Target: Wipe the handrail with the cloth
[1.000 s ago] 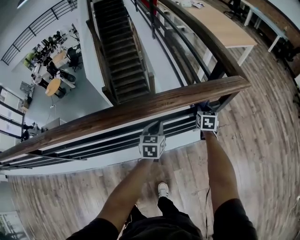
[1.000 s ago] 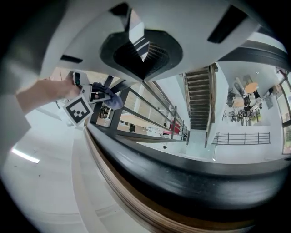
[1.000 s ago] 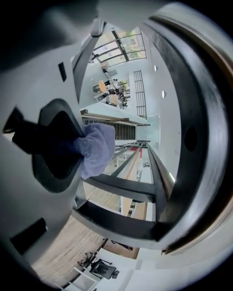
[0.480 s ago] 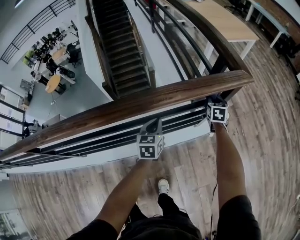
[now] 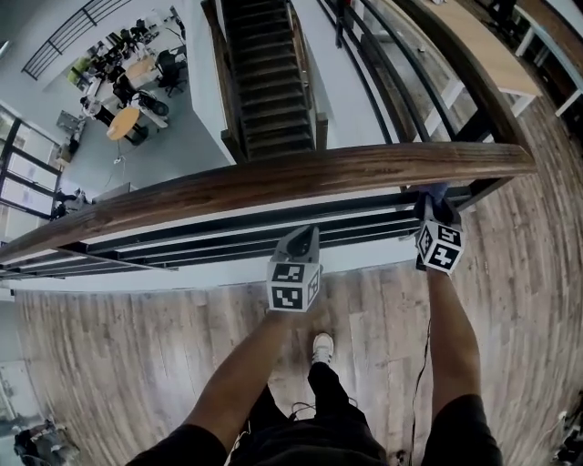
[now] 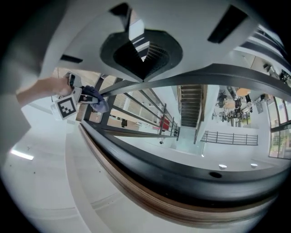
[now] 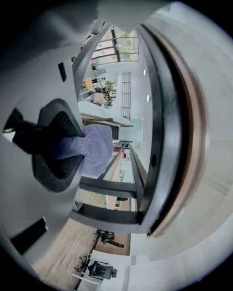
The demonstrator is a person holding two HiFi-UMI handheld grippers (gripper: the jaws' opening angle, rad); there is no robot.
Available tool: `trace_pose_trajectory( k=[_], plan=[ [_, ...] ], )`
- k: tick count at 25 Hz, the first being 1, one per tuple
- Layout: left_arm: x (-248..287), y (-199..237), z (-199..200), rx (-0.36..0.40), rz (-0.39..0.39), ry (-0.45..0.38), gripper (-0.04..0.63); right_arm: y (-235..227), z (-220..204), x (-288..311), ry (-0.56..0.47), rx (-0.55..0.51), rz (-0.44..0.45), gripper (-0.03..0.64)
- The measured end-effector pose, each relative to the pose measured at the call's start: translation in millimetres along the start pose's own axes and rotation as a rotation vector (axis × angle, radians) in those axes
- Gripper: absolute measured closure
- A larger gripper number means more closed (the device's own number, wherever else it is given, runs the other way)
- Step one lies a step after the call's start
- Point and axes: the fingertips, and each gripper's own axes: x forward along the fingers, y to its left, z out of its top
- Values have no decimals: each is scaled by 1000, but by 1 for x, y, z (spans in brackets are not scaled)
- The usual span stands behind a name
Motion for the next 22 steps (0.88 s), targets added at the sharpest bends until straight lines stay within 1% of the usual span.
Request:
trace_pose_trajectory(
  k=[3, 5, 7, 9, 12, 17, 20, 22],
  plan=[
    [-31, 35, -16, -14, 29, -23, 597, 70, -9, -31, -50, 54, 72, 525],
    [-60, 60, -29, -40, 59, -32, 597, 119, -17, -56, -64, 102, 120, 525],
    [-93, 93, -40, -67, 100, -37, 597, 173, -19, -79, -66, 130, 169, 525],
    [-128, 134, -46, -90, 147, -41, 597, 235, -16, -95, -61, 127, 218, 525],
    [-178, 202, -59, -96, 198, -54, 597, 332, -22, -113, -50, 99, 274, 525],
    [-255, 312, -97, -139, 285, -64, 597, 488, -54, -134, -25, 49, 385, 525],
    [-289, 372, -119, -144, 324, -64, 597, 572, -82, -137, 9, 33, 450, 525],
    [-310, 410, -133, -148, 348, -64, 597, 628, -93, -134, 30, 28, 495, 525]
  ],
)
